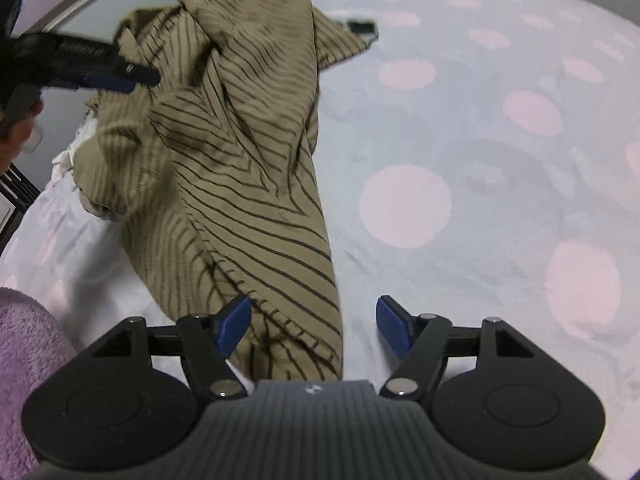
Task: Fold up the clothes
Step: 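Lift the striped shirt with both grippers and shake it out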
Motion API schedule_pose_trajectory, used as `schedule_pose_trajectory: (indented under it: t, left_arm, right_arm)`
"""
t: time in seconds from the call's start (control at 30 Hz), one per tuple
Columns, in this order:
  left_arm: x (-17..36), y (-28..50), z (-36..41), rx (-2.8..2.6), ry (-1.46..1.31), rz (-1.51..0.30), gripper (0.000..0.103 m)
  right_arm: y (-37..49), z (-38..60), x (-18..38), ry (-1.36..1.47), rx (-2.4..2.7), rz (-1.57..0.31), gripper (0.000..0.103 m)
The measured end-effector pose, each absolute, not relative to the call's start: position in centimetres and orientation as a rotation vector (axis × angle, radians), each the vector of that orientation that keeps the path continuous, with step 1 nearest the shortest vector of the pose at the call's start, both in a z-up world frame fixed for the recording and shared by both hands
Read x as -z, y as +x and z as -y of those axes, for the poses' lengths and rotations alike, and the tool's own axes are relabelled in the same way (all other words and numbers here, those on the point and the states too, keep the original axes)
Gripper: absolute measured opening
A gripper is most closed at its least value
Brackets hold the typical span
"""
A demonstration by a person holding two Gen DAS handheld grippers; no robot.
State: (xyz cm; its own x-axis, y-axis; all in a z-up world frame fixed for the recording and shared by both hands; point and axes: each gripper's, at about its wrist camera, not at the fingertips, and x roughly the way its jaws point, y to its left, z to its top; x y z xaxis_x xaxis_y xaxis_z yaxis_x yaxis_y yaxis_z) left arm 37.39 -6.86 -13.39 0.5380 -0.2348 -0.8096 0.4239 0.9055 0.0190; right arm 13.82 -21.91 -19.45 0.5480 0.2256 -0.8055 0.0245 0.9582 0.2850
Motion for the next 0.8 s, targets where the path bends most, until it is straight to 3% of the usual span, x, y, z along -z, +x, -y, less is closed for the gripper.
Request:
schedule_pose_trajectory:
  t: [0.1,0.13,0.17,0.23,0.3,0.4,0.6,0.8]
  left_arm:
    - [14.6,39.4,6.9,0.367,0.228,-0.932,0.048]
    - [14.8,39.8,6.9,0.365,0.221,-0.937,0.045]
    - [15.1,40.2,6.8,0.368,0.207,-0.948,0.030]
    - [15.5,40.8,6.5,0.377,0.167,-0.974,0.010]
    - [15.5,40.8,6.3,0.394,0.153,-0.978,0.003]
    - [14.4,40.0,6.3,0.409,0.175,-0.938,0.000]
    - [7.8,36.4,6.3,0.419,0.184,-0.808,0.000]
    - [-1.5,31.1,6.4,0.453,0.142,-0.617,0.000]
  right_arm:
    - [15.0,21.5,20.4,0.277,-0.135,-1.006,0.073]
    - [15.3,21.3,20.6,0.267,-0.140,-1.005,0.073]
    - [15.5,21.0,20.6,0.252,-0.147,-1.003,0.072]
    - [16.0,20.3,20.4,0.202,-0.163,-0.998,0.054]
    - [16.3,20.0,20.1,0.169,-0.168,-0.988,0.020]
    - [16.3,20.4,19.2,0.185,-0.161,-0.970,0.008]
    - [15.2,22.9,14.4,0.136,-0.026,-0.822,0.005]
    - [12.9,27.1,4.9,0.050,0.116,-0.559,0.005]
